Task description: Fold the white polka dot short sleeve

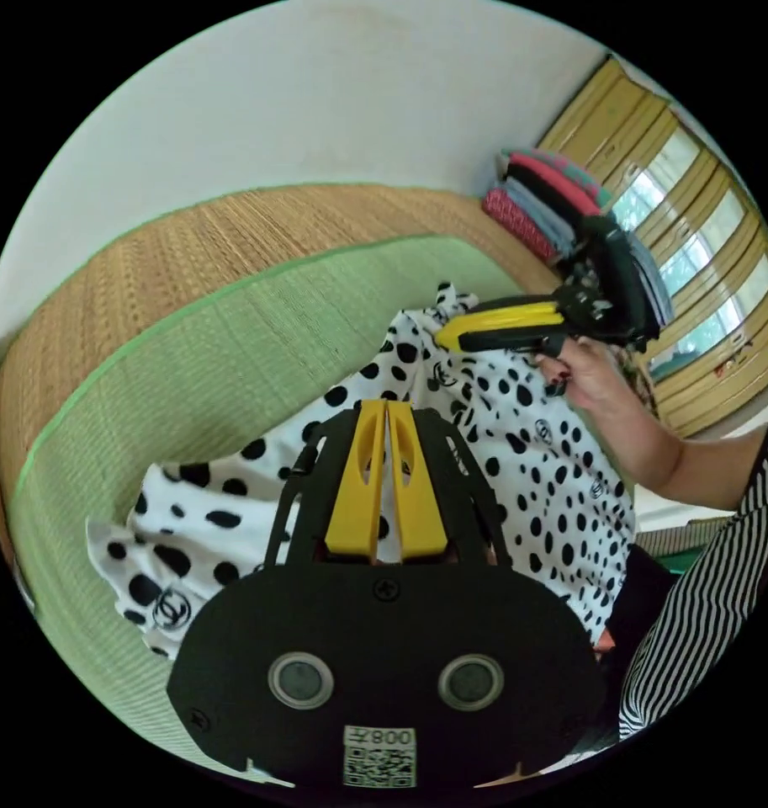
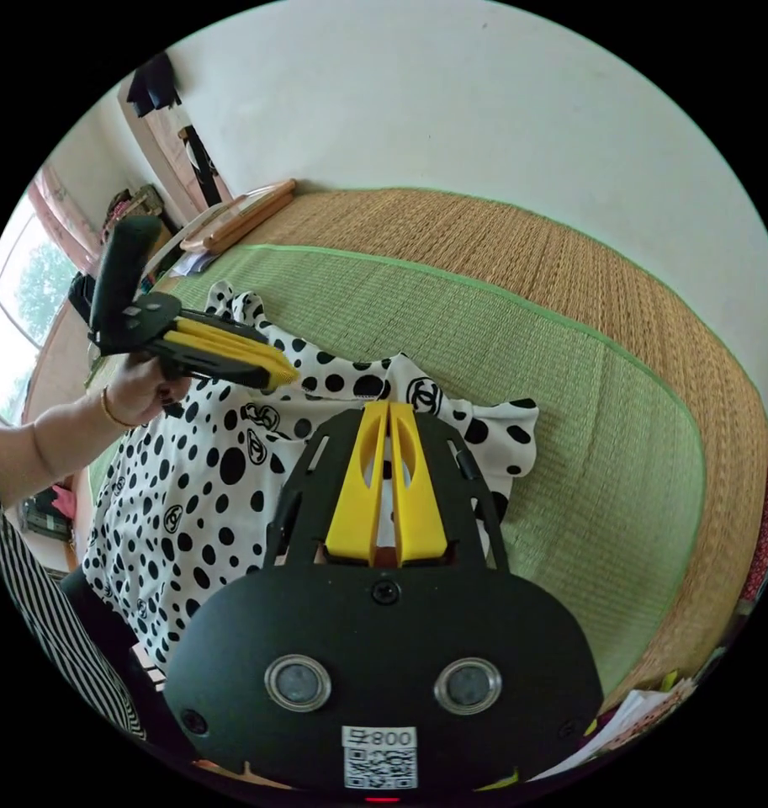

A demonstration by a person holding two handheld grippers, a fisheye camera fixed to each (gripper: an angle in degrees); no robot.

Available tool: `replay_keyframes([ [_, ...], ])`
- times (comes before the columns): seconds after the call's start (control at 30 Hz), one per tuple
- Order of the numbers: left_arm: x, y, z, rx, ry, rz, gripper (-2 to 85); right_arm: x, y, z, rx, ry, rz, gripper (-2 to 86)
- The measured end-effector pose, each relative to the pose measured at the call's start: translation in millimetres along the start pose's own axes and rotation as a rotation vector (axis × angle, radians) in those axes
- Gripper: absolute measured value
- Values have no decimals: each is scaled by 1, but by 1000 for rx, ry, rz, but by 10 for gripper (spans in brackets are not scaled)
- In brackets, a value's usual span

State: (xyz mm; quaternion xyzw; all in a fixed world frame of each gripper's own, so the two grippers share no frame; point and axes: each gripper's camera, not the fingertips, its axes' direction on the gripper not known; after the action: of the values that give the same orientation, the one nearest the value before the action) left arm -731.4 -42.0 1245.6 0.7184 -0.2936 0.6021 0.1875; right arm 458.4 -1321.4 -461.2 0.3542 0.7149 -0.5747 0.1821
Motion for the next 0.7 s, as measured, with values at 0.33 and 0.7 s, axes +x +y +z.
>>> replay_keyframes([
  [0.33, -4, -31, 8, 2, -53, 10, 1, 5, 10, 5, 3, -18, 5, 0],
  [0.7, -6, -48, 2, 53, 0, -10, 2, 17, 0, 18, -20, -29, 20, 0],
])
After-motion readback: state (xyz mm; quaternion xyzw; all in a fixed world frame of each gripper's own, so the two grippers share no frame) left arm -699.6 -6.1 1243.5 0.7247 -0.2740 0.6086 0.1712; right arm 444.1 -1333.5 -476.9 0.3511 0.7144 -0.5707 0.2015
